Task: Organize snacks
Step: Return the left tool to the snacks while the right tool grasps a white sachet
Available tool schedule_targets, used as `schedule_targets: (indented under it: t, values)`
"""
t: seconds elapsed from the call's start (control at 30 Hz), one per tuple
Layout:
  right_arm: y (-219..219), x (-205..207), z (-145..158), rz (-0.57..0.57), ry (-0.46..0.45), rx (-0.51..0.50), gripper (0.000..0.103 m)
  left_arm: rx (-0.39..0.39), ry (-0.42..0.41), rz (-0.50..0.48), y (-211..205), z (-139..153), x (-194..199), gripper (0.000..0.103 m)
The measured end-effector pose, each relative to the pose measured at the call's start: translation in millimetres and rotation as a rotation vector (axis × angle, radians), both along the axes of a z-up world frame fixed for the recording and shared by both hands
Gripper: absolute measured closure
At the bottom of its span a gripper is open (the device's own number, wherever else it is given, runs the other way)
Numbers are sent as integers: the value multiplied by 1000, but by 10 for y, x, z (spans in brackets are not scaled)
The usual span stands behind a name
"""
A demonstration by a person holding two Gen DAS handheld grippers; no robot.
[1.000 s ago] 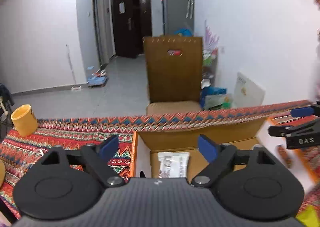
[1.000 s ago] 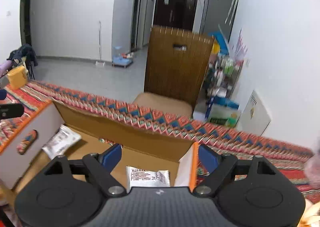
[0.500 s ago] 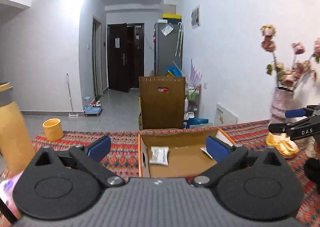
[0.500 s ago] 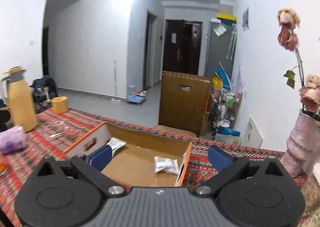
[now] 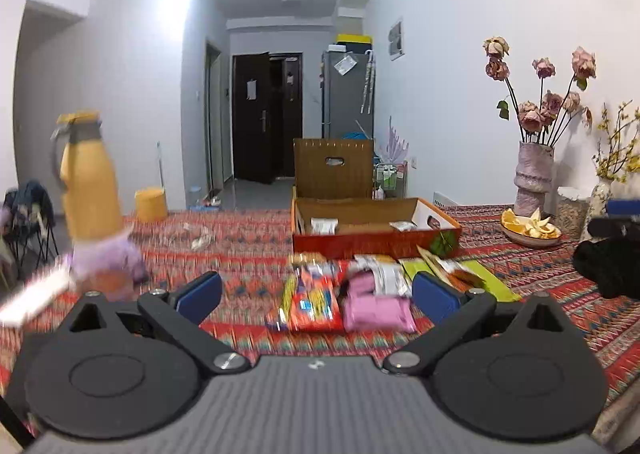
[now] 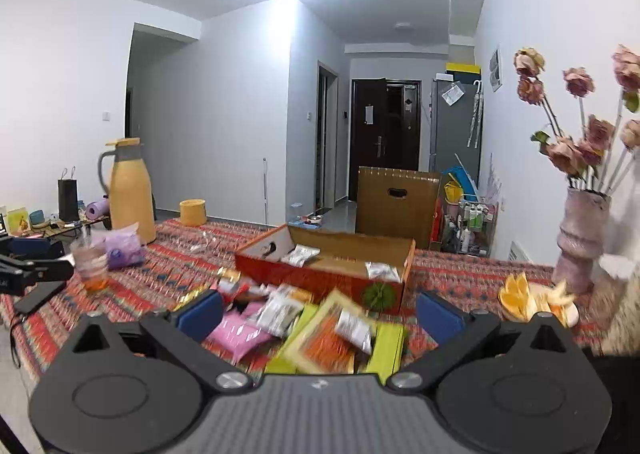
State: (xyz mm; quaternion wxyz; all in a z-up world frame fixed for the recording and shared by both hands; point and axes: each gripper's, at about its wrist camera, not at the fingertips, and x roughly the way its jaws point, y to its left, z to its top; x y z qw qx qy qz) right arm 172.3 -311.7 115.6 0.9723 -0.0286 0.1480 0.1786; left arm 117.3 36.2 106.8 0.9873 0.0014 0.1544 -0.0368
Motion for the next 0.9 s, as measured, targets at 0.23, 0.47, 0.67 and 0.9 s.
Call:
schedule_targets:
  t: [0.23, 0.47, 0.67, 0.9]
  values:
    - [154, -687, -402, -50, -14, -35, 0, -26, 31, 60, 21, -313, -447, 0]
    - [295, -882, -647, -67, 25, -23, 0, 18, 60, 9, -74, -562, -550, 0]
    - [391, -787, -862, -66, 82, -10, 0, 43, 130, 0, -160, -671, -303, 0]
    - [477, -229, -1068, -7, 232, 188, 1, 59, 152, 36, -190, -693, -40, 0]
